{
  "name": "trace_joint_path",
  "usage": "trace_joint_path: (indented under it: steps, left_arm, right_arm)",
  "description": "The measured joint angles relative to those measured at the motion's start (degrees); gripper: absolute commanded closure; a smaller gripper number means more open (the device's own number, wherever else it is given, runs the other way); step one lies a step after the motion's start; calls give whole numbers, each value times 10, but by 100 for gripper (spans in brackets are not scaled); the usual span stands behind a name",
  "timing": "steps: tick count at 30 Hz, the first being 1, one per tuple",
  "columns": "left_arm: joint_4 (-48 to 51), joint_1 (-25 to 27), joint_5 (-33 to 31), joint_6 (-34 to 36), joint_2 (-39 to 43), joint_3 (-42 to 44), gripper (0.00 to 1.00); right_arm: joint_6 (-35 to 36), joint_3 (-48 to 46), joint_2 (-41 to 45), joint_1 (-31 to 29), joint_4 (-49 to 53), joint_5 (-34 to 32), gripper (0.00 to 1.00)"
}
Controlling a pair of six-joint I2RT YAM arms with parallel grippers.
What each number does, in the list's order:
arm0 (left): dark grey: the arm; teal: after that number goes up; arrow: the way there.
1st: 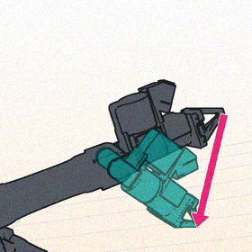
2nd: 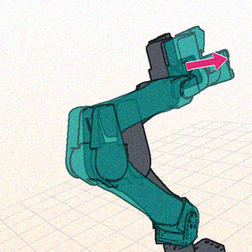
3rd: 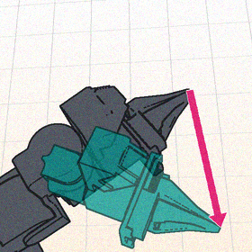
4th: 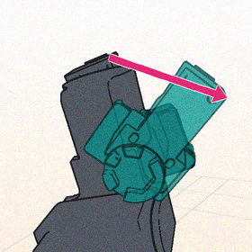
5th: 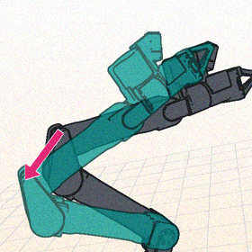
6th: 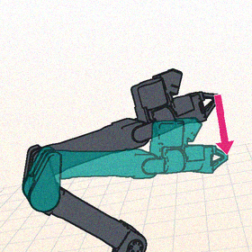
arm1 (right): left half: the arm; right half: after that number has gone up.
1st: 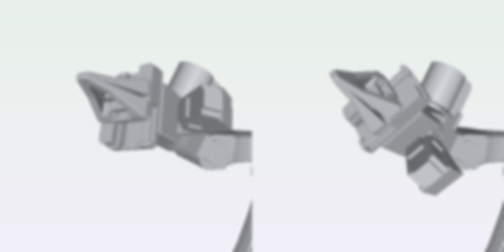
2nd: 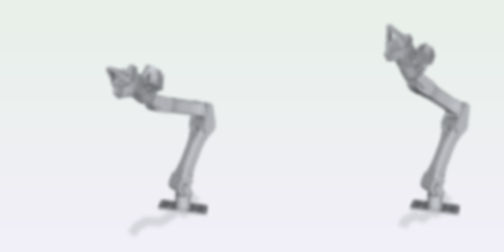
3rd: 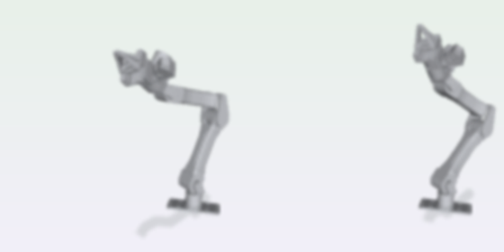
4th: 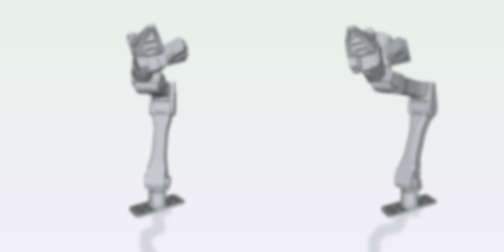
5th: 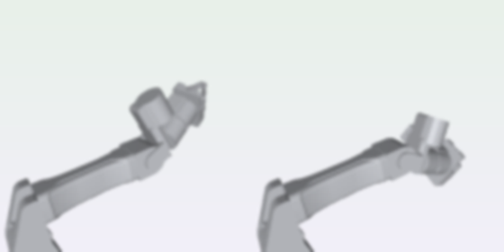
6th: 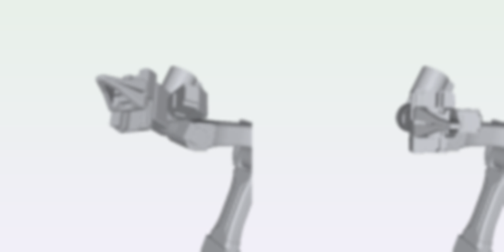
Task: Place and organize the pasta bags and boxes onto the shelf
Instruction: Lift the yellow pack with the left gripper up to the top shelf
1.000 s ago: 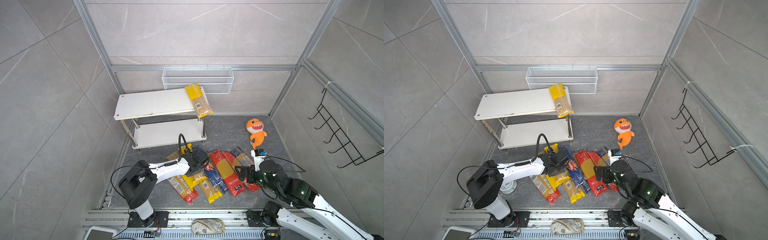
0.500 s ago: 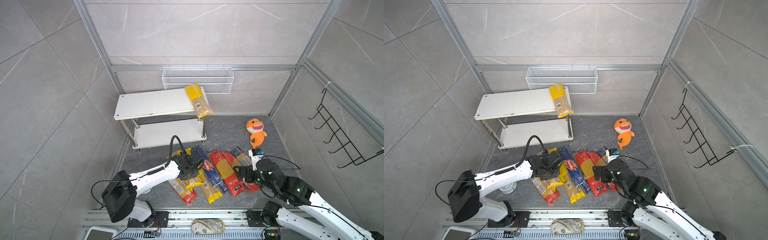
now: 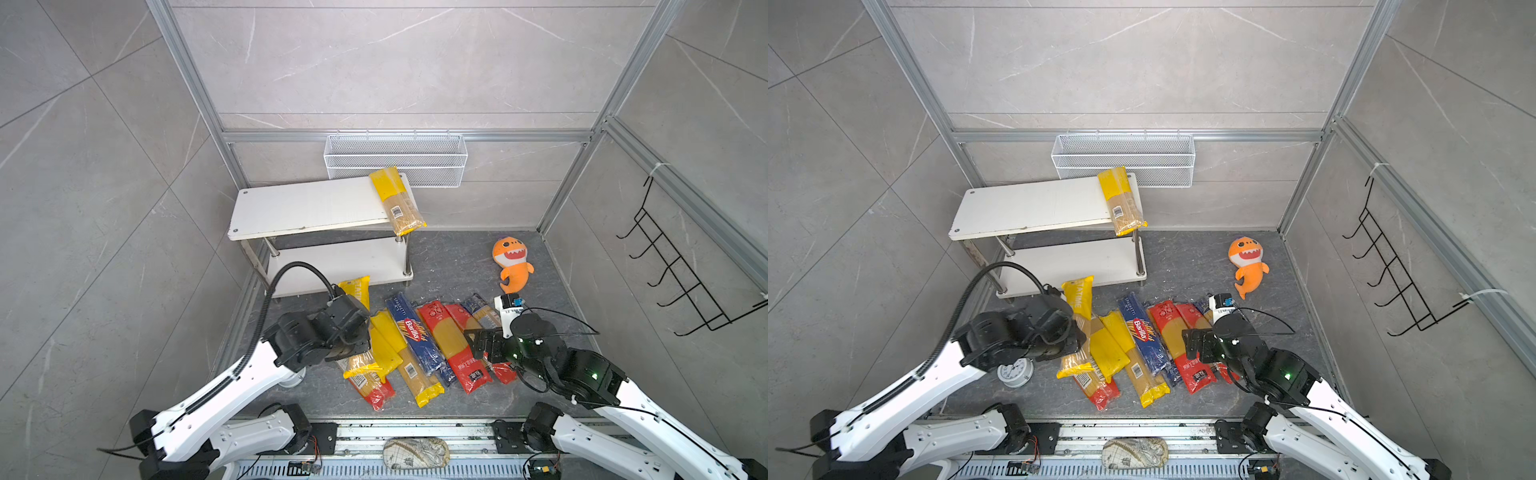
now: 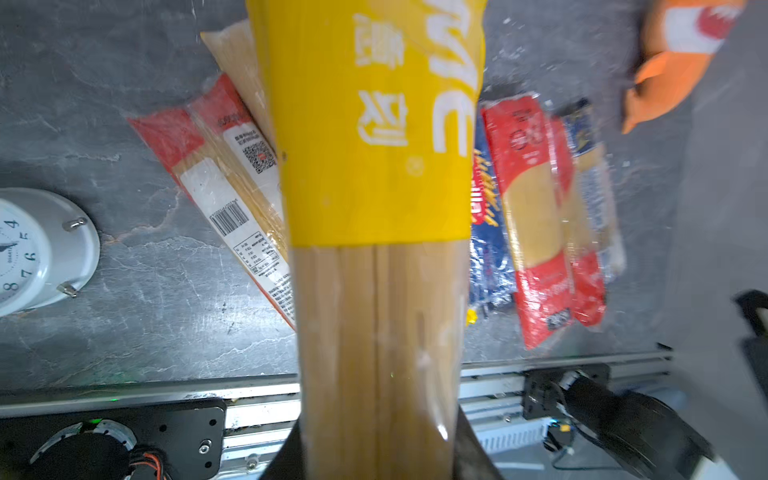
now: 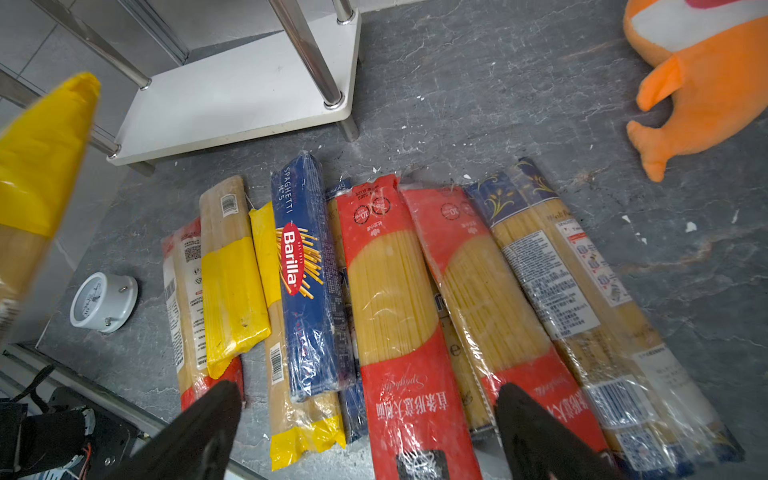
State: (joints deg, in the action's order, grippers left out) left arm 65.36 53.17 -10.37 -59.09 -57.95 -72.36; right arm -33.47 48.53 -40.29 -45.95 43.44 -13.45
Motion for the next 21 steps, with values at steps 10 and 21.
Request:
trace_joint_path:
  steps: [10,21]
  left_arm:
    - [108,1,0,38,13,-183,100]
    - [205,-32,-9,130,-219,-552,100]
  right_arm:
    - [0,11,-1,0,-1,0,1]
    - [0,29,-2,0,-1,-1,1]
